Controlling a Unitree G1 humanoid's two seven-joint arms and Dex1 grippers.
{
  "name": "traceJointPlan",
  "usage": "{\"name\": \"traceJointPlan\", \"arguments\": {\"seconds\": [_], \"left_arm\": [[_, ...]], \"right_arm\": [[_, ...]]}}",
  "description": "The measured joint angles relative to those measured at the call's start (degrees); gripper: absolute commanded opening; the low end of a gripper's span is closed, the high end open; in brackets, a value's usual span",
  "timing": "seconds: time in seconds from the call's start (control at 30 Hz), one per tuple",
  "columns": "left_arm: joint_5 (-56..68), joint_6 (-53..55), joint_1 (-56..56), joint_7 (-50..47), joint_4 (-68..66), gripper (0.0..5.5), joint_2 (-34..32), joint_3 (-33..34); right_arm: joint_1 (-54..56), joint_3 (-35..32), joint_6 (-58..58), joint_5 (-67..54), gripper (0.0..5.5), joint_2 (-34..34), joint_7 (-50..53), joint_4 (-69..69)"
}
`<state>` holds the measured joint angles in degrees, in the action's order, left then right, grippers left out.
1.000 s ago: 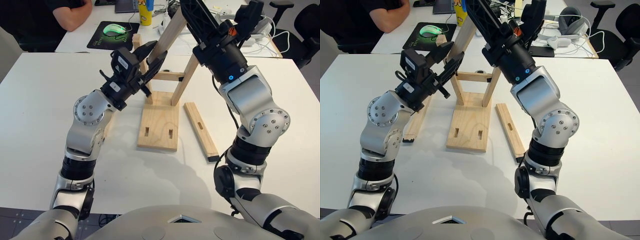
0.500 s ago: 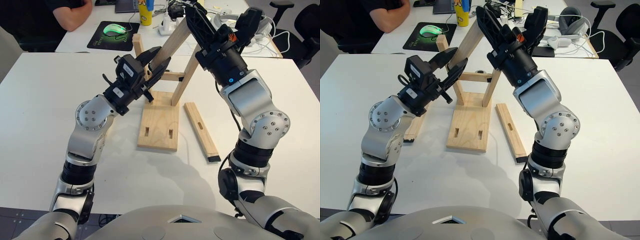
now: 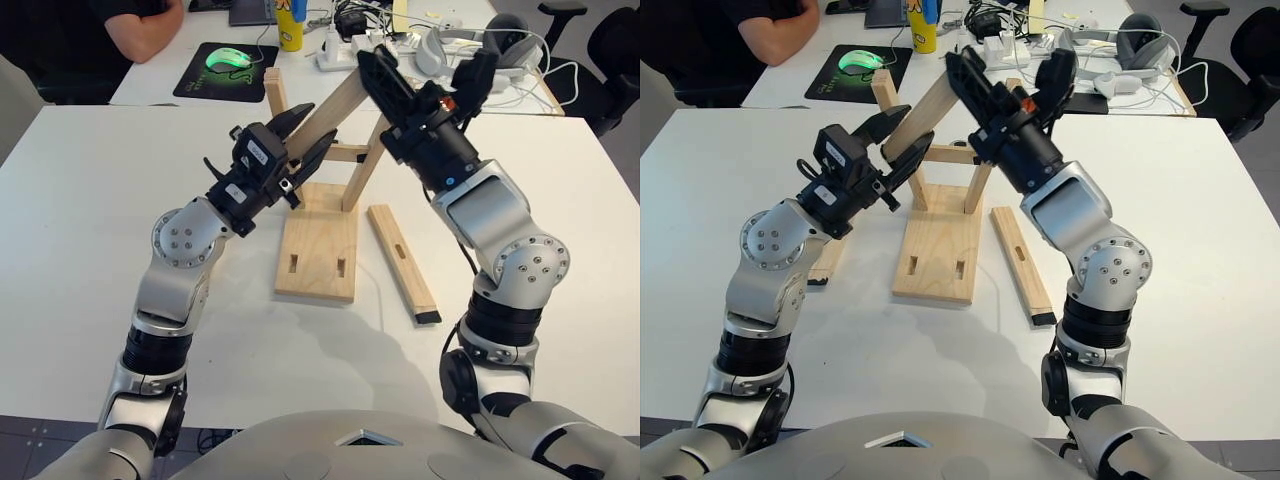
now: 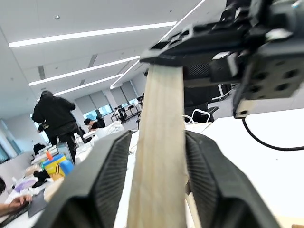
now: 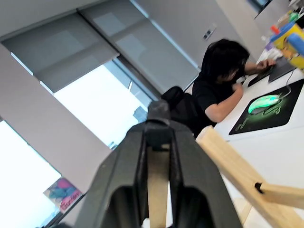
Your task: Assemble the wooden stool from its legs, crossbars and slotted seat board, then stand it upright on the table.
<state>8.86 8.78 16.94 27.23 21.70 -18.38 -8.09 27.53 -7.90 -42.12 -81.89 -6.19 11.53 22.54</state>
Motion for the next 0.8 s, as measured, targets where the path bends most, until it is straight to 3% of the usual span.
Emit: {"name": "traceJointPlan", "arguments": {"seconds": [0.3,0.47,0.6,0.8], "left_arm": [[6.9,4.4,-0.9,2.6,0.8,3.7,-0.1,2.7],[12.0,8.9,-2.5,5.2,7.5,4.43,-0.9,1.2],[13.7,11.8,-3.7,5.2,10.5,4.49,-0.7,-0.5],[14.6,12.1,-3.5,3.7,9.7,4.49,-2.3,5.0]], "right_arm": [[-1.0,2.0,-0.1,7.4,0.41,-4.2,-3.6,1.2],[-3.9,-1.0,1.6,15.0,0.41,-6.9,-2.6,-2.1],[-6.3,-3.1,1.5,16.4,0.41,-9.3,-3.3,-1.8],[-16.2,-4.9,-3.0,16.2,0.41,-14.0,-3.2,4.5]]}}
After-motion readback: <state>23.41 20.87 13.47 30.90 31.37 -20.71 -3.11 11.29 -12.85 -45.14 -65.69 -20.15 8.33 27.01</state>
